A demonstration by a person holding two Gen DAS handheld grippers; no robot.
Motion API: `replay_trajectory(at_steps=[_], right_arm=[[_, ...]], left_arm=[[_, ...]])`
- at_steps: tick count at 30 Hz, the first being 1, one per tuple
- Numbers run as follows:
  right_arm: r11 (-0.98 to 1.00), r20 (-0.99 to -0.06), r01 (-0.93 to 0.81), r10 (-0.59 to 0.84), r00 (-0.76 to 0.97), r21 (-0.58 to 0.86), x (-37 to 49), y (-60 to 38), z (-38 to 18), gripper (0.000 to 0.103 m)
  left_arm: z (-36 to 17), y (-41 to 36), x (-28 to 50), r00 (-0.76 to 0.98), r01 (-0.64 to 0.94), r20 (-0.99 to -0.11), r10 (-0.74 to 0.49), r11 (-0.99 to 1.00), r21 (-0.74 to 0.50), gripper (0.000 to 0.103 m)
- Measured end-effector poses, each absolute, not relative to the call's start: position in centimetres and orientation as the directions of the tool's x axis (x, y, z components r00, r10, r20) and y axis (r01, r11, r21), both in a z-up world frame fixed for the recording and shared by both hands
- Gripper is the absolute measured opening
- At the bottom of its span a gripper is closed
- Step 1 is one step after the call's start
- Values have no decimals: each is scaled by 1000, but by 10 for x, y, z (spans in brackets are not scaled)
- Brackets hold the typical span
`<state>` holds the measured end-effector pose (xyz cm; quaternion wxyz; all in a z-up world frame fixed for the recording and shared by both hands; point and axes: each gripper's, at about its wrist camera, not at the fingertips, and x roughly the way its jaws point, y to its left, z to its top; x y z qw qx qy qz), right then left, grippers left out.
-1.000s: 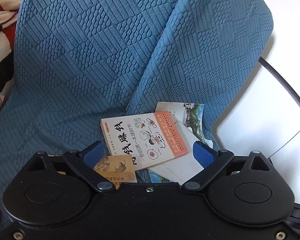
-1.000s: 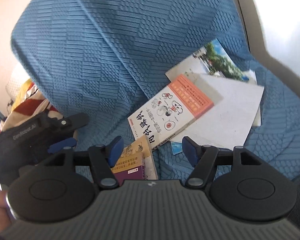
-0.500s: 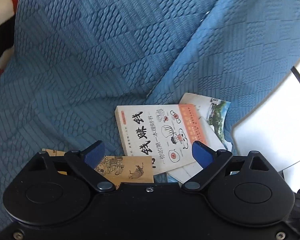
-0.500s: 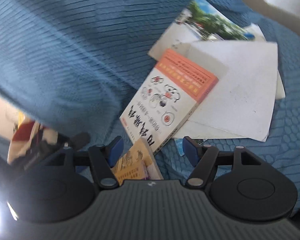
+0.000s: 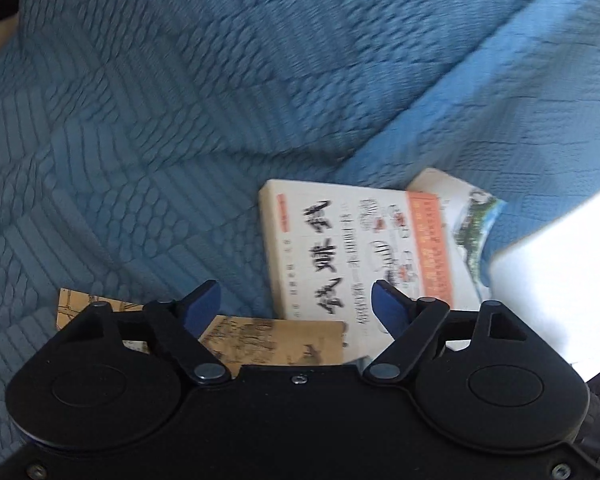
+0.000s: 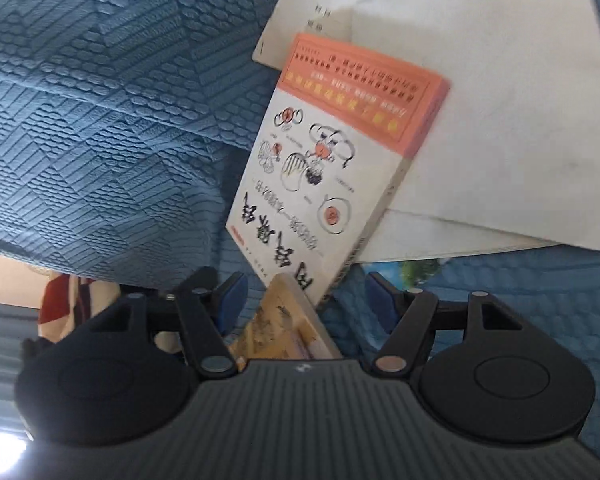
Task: Organize objects
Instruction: 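Move the right gripper to the white book with orange spine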
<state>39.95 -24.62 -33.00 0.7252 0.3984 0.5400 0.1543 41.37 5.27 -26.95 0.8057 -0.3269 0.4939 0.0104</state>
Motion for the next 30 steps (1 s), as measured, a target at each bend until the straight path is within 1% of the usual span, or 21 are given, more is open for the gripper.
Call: replay_trajectory(at_steps=[3, 5, 7, 8, 9, 10, 13, 18, 22, 25, 30], right_arm=[[636, -658, 197, 661, 361, 746, 404, -238, -336, 68], [645, -666, 192, 661, 347, 740, 408, -232, -341, 68], [646, -672, 203, 660, 336, 736, 410, -229, -347, 68], [641, -671, 212, 663, 332, 738, 411, -228, -350, 68], [636, -671, 221, 665, 329, 739, 412, -227, -353, 68], [634, -669, 223, 666, 330, 741, 413, -226, -354, 68], [632, -662, 210, 667, 343, 746, 415, -223, -354, 69], [604, -647, 237, 676, 352, 761, 414, -227, -357, 70], [602, -639, 223, 683, 355, 767, 413, -228, -358, 70], [583, -625, 230, 693, 360, 779, 413, -230, -360, 70], [579, -622, 232, 697, 357, 782, 415, -231, -358, 70]], left_arm=[[-278, 57, 417, 505, -351, -804, -314, 776, -524, 74], [-282, 58, 419, 504, -358, -801, -323, 765, -535, 68], [-285, 58, 421, 499, -358, -796, -342, 755, -549, 54], [-287, 58, 422, 496, -359, -795, -349, 751, -554, 52], [-288, 58, 423, 494, -359, -795, -353, 749, -556, 47], [-290, 57, 423, 489, -359, -796, -356, 750, -556, 46], [-296, 53, 426, 462, -359, -808, -367, 755, -548, 45], [-296, 43, 427, 470, -329, -806, -358, 777, -537, 44], [-294, 37, 426, 472, -313, -810, -348, 793, -523, 45], [-293, 38, 426, 474, -318, -799, -369, 775, -546, 47], [-296, 51, 426, 487, -343, -746, -454, 687, -641, 48]])
